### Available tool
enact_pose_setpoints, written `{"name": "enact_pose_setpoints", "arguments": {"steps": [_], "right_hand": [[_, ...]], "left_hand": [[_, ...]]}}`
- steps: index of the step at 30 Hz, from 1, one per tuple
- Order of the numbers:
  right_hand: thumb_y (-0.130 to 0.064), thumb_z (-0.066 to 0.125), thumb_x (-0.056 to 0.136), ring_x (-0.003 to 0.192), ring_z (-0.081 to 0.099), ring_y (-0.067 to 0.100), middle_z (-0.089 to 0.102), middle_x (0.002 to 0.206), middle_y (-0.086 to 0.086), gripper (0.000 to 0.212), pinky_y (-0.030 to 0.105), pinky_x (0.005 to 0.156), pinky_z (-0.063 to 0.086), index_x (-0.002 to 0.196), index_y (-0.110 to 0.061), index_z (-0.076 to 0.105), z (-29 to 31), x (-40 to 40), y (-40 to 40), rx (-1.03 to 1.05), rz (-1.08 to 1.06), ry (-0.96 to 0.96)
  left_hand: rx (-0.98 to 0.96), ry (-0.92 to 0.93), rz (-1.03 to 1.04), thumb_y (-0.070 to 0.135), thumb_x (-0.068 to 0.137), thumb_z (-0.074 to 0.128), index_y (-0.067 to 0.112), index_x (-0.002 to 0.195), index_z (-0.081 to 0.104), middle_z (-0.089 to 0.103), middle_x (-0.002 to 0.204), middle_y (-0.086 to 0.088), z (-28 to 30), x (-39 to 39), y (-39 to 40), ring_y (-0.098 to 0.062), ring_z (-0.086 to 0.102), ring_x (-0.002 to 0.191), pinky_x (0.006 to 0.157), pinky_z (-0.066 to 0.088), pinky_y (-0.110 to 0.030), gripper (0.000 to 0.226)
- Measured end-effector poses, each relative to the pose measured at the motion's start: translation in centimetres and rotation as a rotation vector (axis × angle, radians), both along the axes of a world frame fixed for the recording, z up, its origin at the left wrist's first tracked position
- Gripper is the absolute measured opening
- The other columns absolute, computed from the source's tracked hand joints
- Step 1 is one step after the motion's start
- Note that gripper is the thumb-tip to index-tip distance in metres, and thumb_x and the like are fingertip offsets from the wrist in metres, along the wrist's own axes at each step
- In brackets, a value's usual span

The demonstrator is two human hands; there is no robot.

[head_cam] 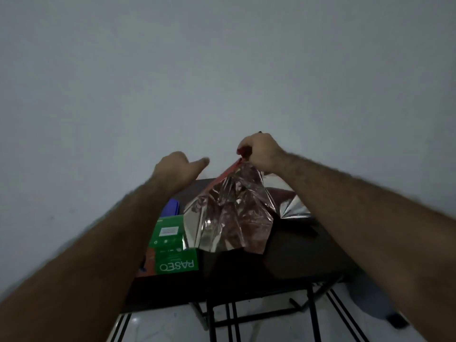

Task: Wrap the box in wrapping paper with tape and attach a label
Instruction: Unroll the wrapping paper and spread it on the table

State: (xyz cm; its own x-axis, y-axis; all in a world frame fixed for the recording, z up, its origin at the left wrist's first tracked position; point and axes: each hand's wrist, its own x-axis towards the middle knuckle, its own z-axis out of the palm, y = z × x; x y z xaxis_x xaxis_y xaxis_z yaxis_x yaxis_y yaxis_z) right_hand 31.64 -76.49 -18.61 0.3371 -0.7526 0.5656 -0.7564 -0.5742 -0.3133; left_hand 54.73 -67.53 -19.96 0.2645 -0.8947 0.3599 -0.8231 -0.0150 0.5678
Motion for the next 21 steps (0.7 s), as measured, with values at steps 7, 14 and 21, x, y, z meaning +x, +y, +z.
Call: {"name": "enact_pose_setpoints", "arguments": {"steps": [7, 14, 21], "right_hand": [[0.004, 0.075, 0.079, 0.127, 0.062, 0.024, 0.059, 0.145, 0.009, 0.080, 0.021, 0.097, 0.054, 0.152, -0.022, 0.053, 2.1, 2.1, -1.4, -0.032, 0.129, -0.121], [0.003, 0.074, 0.076, 0.128, 0.061, 0.026, 0.069, 0.132, 0.009, 0.059, 0.029, 0.103, 0.053, 0.131, -0.018, 0.072, -1.5, 0.8, -2.1, -0.125, 0.120, -0.092], [-0.007, 0.077, 0.083, 0.106, 0.070, 0.031, 0.076, 0.116, 0.009, 0.036, 0.047, 0.097, 0.056, 0.118, -0.011, 0.076, -5.4, 0.4, -1.9, -0.179, 0.021, -0.273]], "left_hand": [[-0.063, 0.057, -0.231, 0.004, 0.076, 0.074, 0.007, 0.089, 0.080, 0.076, 0.073, -0.008, 1.2, -3.5, -2.6, -0.030, 0.078, 0.077, 0.076, 0.066, -0.045, 0.014], [0.185, 0.506, -0.381, 0.037, 0.086, 0.079, 0.005, 0.092, 0.077, 0.073, 0.084, -0.013, -1.4, -4.0, -3.7, -0.023, 0.069, 0.069, 0.061, 0.054, -0.031, 0.032], [-0.040, 0.100, -0.177, 0.015, 0.077, 0.073, 0.006, 0.068, 0.071, 0.066, 0.062, -0.003, -2.9, -5.4, -4.9, -0.018, 0.064, 0.063, 0.055, 0.049, -0.025, 0.013]]}}
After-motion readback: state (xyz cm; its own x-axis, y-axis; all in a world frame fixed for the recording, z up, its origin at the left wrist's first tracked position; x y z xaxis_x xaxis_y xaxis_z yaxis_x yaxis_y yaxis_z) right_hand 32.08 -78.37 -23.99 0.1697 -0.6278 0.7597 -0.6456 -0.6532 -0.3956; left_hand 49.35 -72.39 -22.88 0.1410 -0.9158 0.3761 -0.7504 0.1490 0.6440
